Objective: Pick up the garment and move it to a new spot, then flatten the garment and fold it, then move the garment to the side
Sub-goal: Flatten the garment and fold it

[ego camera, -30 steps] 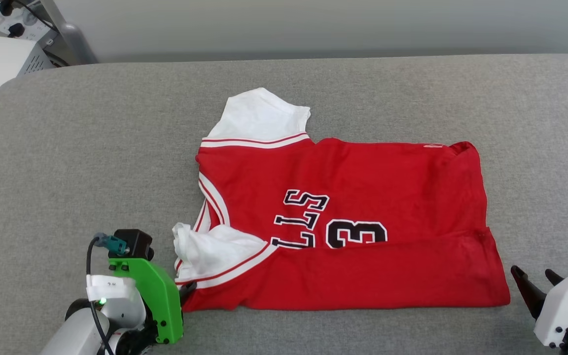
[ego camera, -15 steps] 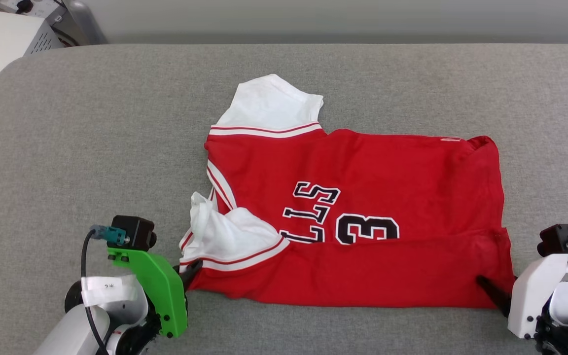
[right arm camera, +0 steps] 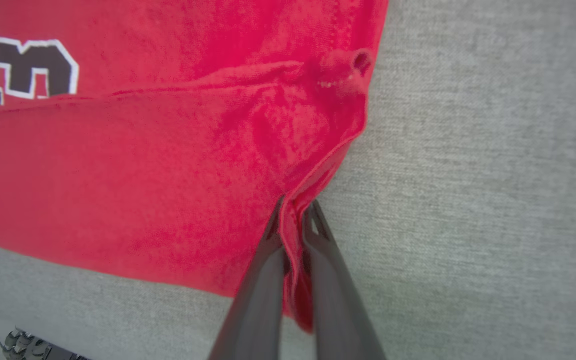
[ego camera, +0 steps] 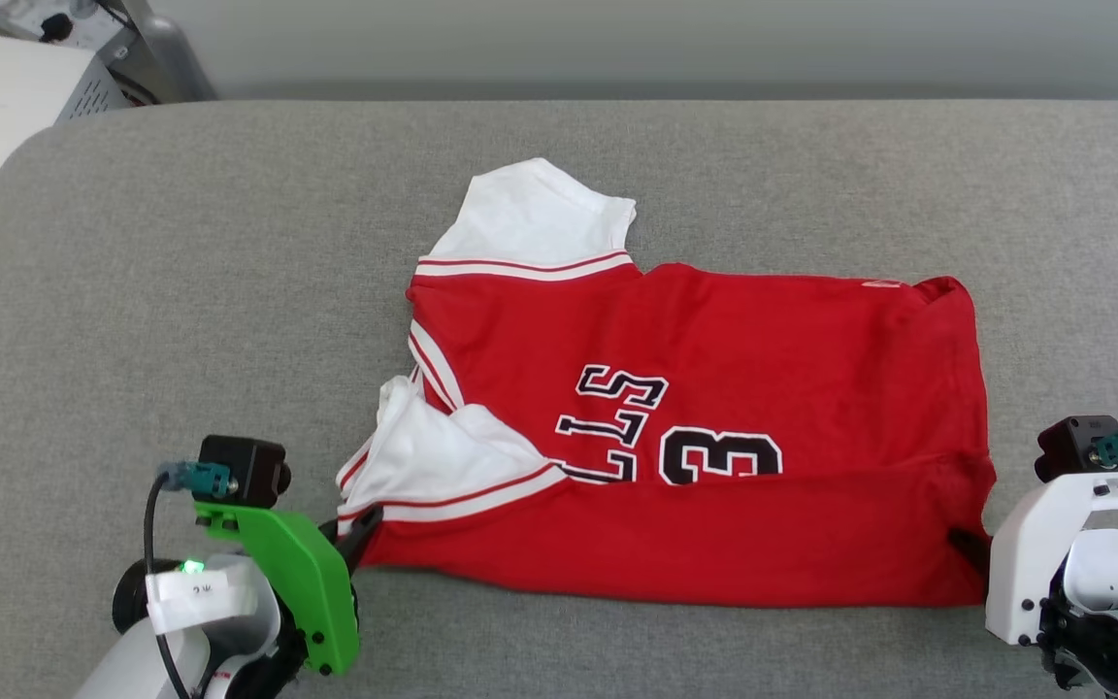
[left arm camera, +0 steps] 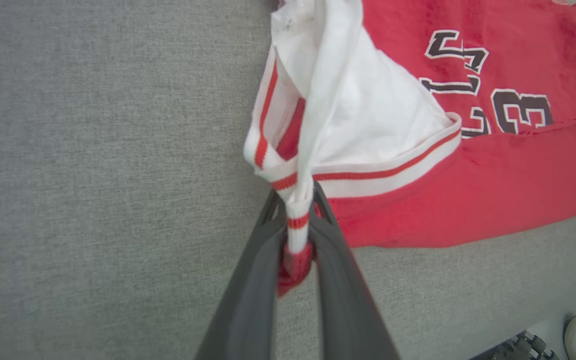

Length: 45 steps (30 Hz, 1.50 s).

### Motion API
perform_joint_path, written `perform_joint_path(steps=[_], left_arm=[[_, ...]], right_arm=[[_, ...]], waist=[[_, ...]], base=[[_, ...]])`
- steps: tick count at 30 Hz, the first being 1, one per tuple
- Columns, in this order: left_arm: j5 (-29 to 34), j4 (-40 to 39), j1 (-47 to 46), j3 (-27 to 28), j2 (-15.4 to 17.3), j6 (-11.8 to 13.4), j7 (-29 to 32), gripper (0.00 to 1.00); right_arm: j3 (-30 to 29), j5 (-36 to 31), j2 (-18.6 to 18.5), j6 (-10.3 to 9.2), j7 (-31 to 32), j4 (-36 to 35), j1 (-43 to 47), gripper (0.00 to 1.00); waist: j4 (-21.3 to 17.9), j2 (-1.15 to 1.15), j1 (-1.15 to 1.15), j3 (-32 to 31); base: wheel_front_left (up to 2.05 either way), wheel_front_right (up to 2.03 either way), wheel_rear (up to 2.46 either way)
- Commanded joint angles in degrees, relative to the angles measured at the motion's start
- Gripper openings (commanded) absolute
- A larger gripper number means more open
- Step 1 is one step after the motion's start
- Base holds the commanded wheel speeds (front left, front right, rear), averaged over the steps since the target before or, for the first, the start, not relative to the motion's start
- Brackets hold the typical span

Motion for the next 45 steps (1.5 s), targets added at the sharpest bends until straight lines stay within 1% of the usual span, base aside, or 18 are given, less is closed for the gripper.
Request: perform_joint_path(steps=[1,8,13,16,19,25,26,27,28,29,30,31,32,38,41,45], left_arm=[[0.59,-0.39,1.57,0.05,0.56,0.34,-0.77,0.0],[0.29,-3.12,7.66,0.48,1.85,2.37,-1.57,0.0],[-0.22,-6.83,12.4,1.08,3.7,4.67,-0.45,0.0],[-0.9,-8.16,15.03,1.05,4.2,5.82,0.47,0.0],[-2.03,-7.51,16.67,0.44,3.52,5.85,0.97,0.0],[-3.43,-1.61,15.88,-1.09,0.41,3.61,-0.33,0.0],[-3.68,-0.05,15.25,-1.41,-0.45,3.05,-0.66,0.0],[-3.39,1.02,14.74,-1.77,-0.7,2.78,-0.78,0.0],[-3.19,2.3,14.1,-2.04,-1.2,2.44,-1.17,0.0],[-3.42,3.31,13.71,-2.12,-1.75,2.23,-1.34,0.31],[-3.45,4.35,13.22,-2.44,-2.1,1.82,-1.31,0.47],[-3.25,4.95,12.79,-2.48,-2.29,1.63,-1.71,0.93],[-3.02,5.53,12.27,-2.33,-2.54,1.47,-2.51,1.0],[-0.93,6.56,9.98,-1.67,-2.55,0.4,-6.92,1.0],[0.13,6.38,8.6,-0.42,-2.76,0.6,-10.31,1.0],[1.4,5.51,6.05,0.95,-3.66,0.26,-15.1,1.0]], right_arm=[[0.44,-0.08,0.01,-0.02,-0.42,-0.55,-0.06,0.0],[0.72,0.09,-0.5,-0.02,0.78,-5.27,4.48,0.0],[-0.8,-0.19,0.07,-0.02,2.53,-9.81,9.92,0.0],[-2.37,-0.79,0.76,-0.02,3.36,-12.01,13.38,0.0],[-3.85,-1.32,2.25,-0.02,3.64,-12.76,16.15,0.0],[-5.71,-2.88,5.06,-0.02,0.83,-10.55,18.78,0.0],[-5.75,-3.05,5.51,-0.02,-0.54,-9.64,18.84,0.07],[-5.7,-2.9,5.91,-0.02,-1.49,-8.96,18.82,0.42],[-5.59,-2.74,6.29,-0.02,-2.7,-8.27,18.72,1.0],[-5.37,-2.6,6.51,-0.02,-3.97,-7.93,18.61,1.0],[-5.12,-2.44,6.8,-0.02,-5.76,-7.62,18.47,1.0],[-4.85,-2.54,6.79,-0.02,-7.31,-7.47,18.4,1.0],[-4.72,-2.6,6.65,-0.02,-9.58,-7.12,18.39,1.0],[-4.93,-5.04,7.37,-0.02,-21.53,-7.66,17.48,1.0],[-5.84,-7.72,8.71,-0.02,-27.79,-8.9,16.54,1.0],[-6.19,-11.44,10.49,-0.02,-33.73,-11.15,14.98,1.0]], waist=[[-0.72,0.0,-0.01,-2.89],[-1.08,0.0,-0.01,-8.62],[-0.8,0.0,-0.01,-11.56],[-0.66,0.0,-0.01,-12.36],[-0.69,0.0,-0.01,-12.39],[-0.9,0.0,-0.01,-11.43],[-0.94,0.0,-0.01,-11.17],[-1.0,0.0,-0.01,-10.98],[-1.04,0.0,-0.01,-10.87],[-1.06,0.0,-0.01,-10.83],[-1.09,0.0,-0.01,-10.78],[-1.08,0.0,-0.01,-10.74],[-1.05,0.0,-0.01,-10.69],[-1.02,0.0,-0.01,-10.7],[-1.25,0.0,-0.01,-10.7],[-1.94,0.0,-0.01,-10.11]], base=[[0.0,0.0,0.0],[0.0,0.0,0.0],[0.0,0.0,0.0],[0.0,0.0,0.0],[0.0,0.0,0.0],[0.0,0.0,0.0],[0.0,0.0,0.0],[0.0,0.0,0.0],[0.0,0.0,0.0],[0.0,0.0,0.0],[0.0,0.0,0.0],[0.0,0.0,0.0],[0.0,0.0,0.0],[0.0,0.0,0.0],[0.0,0.0,0.0],[0.0,0.0,0.0]])
